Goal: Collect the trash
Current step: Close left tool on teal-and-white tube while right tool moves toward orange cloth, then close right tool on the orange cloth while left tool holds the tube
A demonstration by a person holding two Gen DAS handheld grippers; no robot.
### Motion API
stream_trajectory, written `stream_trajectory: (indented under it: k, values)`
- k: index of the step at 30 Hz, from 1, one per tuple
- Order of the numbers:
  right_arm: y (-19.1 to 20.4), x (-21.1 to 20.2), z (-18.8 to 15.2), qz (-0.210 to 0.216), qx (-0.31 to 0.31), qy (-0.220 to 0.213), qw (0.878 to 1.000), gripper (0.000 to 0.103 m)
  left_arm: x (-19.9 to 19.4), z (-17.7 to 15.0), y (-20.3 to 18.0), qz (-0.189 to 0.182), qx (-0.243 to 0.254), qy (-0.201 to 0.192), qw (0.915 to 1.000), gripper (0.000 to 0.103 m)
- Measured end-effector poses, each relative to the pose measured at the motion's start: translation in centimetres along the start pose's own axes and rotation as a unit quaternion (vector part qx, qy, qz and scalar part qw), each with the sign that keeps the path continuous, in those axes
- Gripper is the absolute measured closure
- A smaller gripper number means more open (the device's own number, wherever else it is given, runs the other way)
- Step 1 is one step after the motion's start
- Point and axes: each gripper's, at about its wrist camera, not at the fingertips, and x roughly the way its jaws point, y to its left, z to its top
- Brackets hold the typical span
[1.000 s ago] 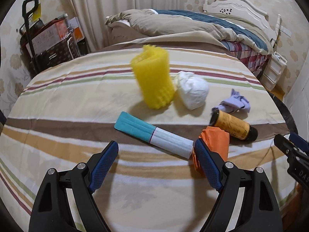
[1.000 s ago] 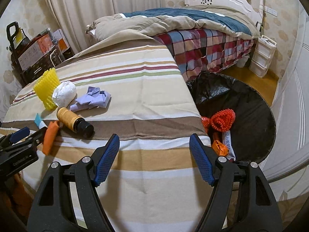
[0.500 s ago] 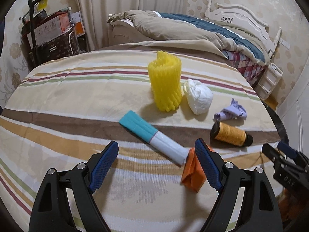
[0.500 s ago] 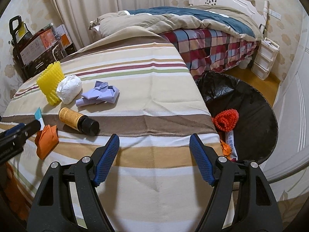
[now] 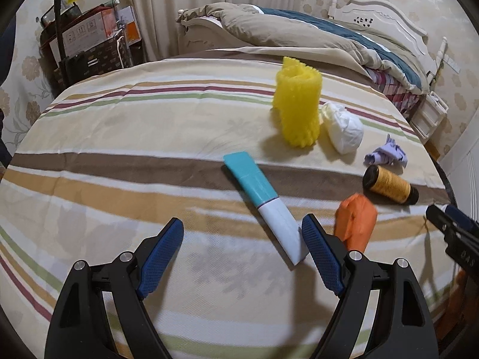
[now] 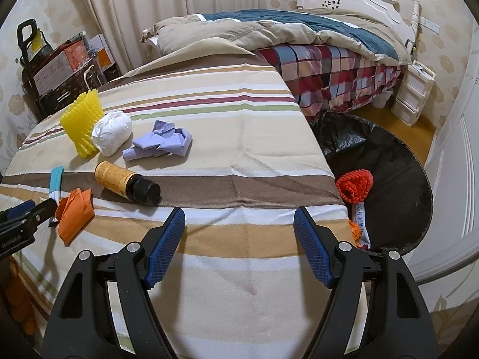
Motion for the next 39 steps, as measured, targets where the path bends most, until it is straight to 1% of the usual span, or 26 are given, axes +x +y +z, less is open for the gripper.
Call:
stream_trajectory:
  k: [3,6,8,10,12,13,14,16,18,19,21,22,25,27,35,39]
  values:
    - [0.2,0.0,-0.1,0.000,-0.003,0.000,1.000,0.030,-0.5,-0.2,0.4,-0.004,-0.002,0.000,1.0000,0.022]
    - [0.4,0.0,-0.1,0.000,-0.006,0.001,1.000,0.030,-0.8,0.2,0.3,-0.017,-0.008,-0.005,0.9998,0.022]
    - [0.7,0.0,-0.1,0.000,-0.008,0.002,1.000,0.030,-0.6,0.7,0.0,-0.011,-0.006,-0.011,0.9999,0.022]
    - [0.8,0.0,-0.2,0.000,-0.009,0.002,1.000,0.030,-0.1,1.1,-0.4,0.008,0.003,-0.019,0.9998,0.022]
    - [1.1,-0.1,-0.3,0.001,-0.011,0.002,1.000,0.030,0.6,1.1,-0.6,0.026,0.017,-0.017,0.9994,0.022]
    - [1.2,-0.1,-0.4,0.002,-0.012,0.002,1.000,0.030,0.7,1.0,-0.5,0.024,0.016,-0.014,0.9995,0.024]
    - [1.4,-0.1,-0.4,0.002,-0.014,0.003,1.000,0.030,0.7,0.9,-0.3,0.017,0.015,-0.011,0.9997,0.034]
    - [1.7,-0.1,-0.5,0.003,-0.018,0.004,1.000,0.030,0.6,0.8,-0.2,0.011,0.018,-0.013,0.9997,0.043]
    - [2.0,-0.1,-0.6,0.004,-0.020,0.005,1.000,0.030,0.3,0.5,-0.2,0.009,0.029,-0.019,0.9994,0.060]
    - [2.2,-0.1,-0.7,0.006,-0.022,0.005,1.000,0.030,0.2,0.4,-0.2,0.010,0.033,-0.021,0.9992,0.064]
    - [2.6,-0.2,-0.8,0.007,-0.025,0.006,1.000,0.030,0.1,0.2,-0.2,0.014,0.045,-0.025,0.9986,0.077]
    - [2.9,-0.3,-0.9,0.007,-0.026,0.005,1.000,0.030,0.0,0.1,-0.2,0.014,0.050,-0.026,0.9983,0.081]
    - [3.4,-0.6,-1.1,0.011,-0.028,0.002,1.000,0.030,-0.3,-0.2,0.2,0.000,0.054,-0.028,0.9982,0.082]
    - [3.9,-0.6,-1.4,0.018,-0.029,0.005,0.999,0.030,-0.6,-0.5,0.4,-0.001,0.058,-0.029,0.9979,0.083]
    - [7.2,-1.3,-2.5,0.039,-0.060,0.013,0.997,0.030,-1.3,-1.3,2.5,0.005,0.048,-0.033,0.9983,0.083]
    - [9.8,-1.6,-3.0,0.062,-0.082,0.019,0.995,0.030,-1.6,-1.4,4.2,0.015,0.037,-0.036,0.9986,0.083]
